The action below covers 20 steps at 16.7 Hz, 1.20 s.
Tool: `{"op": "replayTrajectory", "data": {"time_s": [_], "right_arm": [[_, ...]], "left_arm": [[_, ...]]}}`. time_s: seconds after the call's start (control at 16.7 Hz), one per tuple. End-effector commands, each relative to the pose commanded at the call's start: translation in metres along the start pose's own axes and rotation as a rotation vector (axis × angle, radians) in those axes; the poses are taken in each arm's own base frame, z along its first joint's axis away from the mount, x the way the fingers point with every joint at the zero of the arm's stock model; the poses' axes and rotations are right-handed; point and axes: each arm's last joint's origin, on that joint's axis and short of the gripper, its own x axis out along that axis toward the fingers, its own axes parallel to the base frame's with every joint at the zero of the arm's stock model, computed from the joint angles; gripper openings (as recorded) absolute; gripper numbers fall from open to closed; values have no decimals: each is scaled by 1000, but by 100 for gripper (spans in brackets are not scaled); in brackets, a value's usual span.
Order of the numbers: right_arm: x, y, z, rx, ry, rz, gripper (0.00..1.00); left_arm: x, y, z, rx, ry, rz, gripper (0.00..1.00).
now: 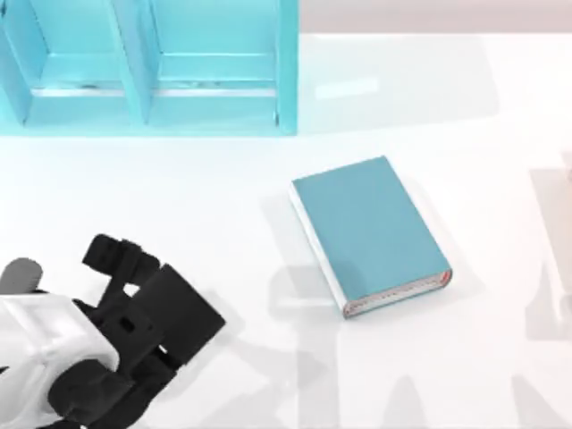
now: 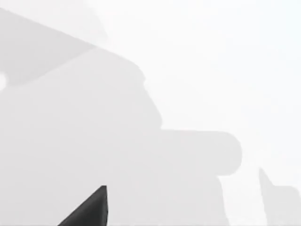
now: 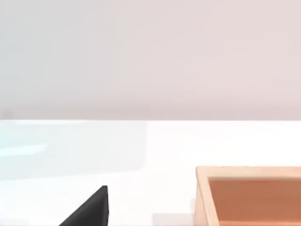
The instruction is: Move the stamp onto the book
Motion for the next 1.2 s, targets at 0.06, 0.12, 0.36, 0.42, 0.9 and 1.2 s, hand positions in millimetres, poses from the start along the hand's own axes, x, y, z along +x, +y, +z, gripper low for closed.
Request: {"op": "replayTrajectory", "data": {"time_s": [0.06,0.12,0.36,0.42,0.9,1.2], "right_arm": [[0,0,0,0,0,0,100],[0,0,0,0,0,0,100],[0,0,0,0,0,0,100],[0,0,0,0,0,0,100],[0,0,0,0,0,0,100],[0,0,0,0,0,0,100]], "left_arm": [[4,8,15,46,31,-1,100],[7,16,29,91,61,-18,100],[12,46,72,268,106,-217,100],[12,52,79,320,87,-284,100],[4,80,111,740,-320,-676,100],[-4,82,119,845,-485,-737,100]]}}
